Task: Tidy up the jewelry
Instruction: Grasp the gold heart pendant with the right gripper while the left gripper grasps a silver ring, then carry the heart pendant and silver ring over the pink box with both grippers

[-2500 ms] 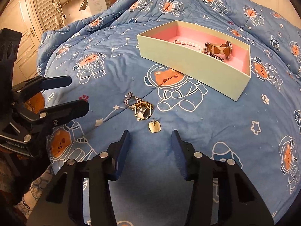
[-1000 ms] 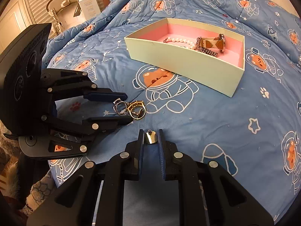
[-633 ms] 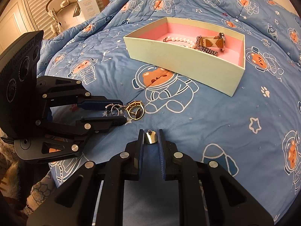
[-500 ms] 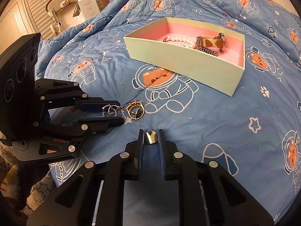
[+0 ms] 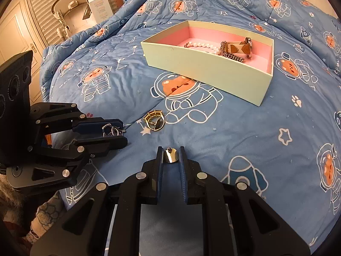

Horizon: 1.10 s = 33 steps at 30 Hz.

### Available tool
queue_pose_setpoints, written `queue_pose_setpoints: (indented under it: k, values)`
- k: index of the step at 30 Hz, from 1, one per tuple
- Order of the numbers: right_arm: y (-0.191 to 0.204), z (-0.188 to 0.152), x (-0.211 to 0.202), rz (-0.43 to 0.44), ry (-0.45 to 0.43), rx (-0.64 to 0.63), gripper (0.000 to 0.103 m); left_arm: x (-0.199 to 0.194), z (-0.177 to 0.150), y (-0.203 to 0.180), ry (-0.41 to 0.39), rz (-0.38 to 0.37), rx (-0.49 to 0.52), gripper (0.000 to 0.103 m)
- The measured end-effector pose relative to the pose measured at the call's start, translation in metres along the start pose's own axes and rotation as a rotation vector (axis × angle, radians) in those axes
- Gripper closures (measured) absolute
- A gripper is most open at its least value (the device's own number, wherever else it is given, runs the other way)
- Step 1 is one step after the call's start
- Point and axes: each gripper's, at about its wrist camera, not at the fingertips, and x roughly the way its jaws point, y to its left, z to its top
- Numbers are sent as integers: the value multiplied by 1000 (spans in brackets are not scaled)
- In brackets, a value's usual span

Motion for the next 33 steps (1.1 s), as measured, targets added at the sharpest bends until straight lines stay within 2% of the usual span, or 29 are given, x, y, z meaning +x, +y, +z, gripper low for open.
queue_pose_setpoints:
  k: [15, 33]
  values:
    - [2, -9, -10, -3, -4, 0, 88, -7, -1, -1, 5, -15, -45, 84]
    - [11, -1, -31, 7, -33, -23, 88, -35, 12, -7, -65, 8, -41, 84]
